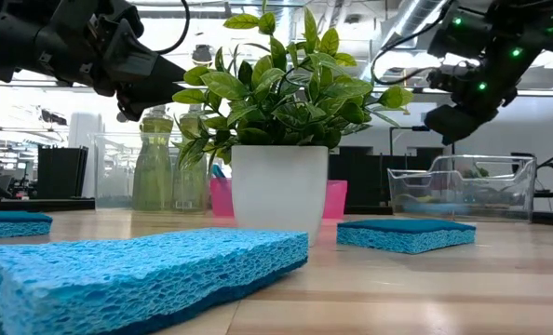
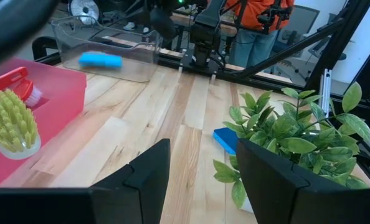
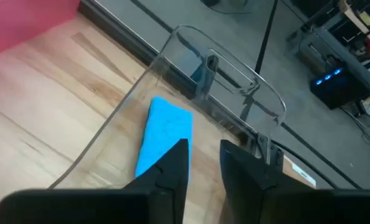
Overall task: Pick & Place Kitchen Sink Supplies
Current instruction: Put the blue sponge into the transparent bin
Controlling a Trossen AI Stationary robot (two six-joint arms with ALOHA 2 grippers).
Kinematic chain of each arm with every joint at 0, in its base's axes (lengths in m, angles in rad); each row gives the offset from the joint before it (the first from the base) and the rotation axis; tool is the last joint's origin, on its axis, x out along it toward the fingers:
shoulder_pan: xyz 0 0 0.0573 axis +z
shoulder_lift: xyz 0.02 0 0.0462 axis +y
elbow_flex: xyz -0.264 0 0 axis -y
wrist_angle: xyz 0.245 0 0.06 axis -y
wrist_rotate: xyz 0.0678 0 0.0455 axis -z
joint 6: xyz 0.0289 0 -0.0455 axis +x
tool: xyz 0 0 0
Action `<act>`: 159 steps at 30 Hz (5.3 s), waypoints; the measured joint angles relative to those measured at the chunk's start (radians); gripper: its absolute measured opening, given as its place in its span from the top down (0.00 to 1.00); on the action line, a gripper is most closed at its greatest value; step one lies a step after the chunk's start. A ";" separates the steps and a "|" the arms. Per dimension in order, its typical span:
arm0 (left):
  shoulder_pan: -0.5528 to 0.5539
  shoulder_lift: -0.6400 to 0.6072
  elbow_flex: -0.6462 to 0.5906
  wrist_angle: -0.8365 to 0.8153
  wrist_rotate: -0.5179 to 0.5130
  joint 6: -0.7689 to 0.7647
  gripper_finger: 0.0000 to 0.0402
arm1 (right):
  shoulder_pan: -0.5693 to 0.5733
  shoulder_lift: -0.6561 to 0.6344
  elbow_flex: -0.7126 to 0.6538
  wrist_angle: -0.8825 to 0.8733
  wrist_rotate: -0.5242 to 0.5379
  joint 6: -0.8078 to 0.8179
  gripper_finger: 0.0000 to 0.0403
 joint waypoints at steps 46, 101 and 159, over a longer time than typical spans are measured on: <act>-0.235 -0.042 0.014 0.011 -0.190 0.003 0.54 | 0.840 0.395 0.033 0.541 -0.402 -0.439 0.77; -0.235 -0.006 0.013 0.027 -0.206 0.026 0.54 | 0.849 0.682 0.034 0.832 -0.453 -0.481 0.77; -0.235 -0.007 0.013 0.026 -0.206 0.026 0.54 | 0.736 0.716 0.037 0.796 -0.616 -0.414 0.68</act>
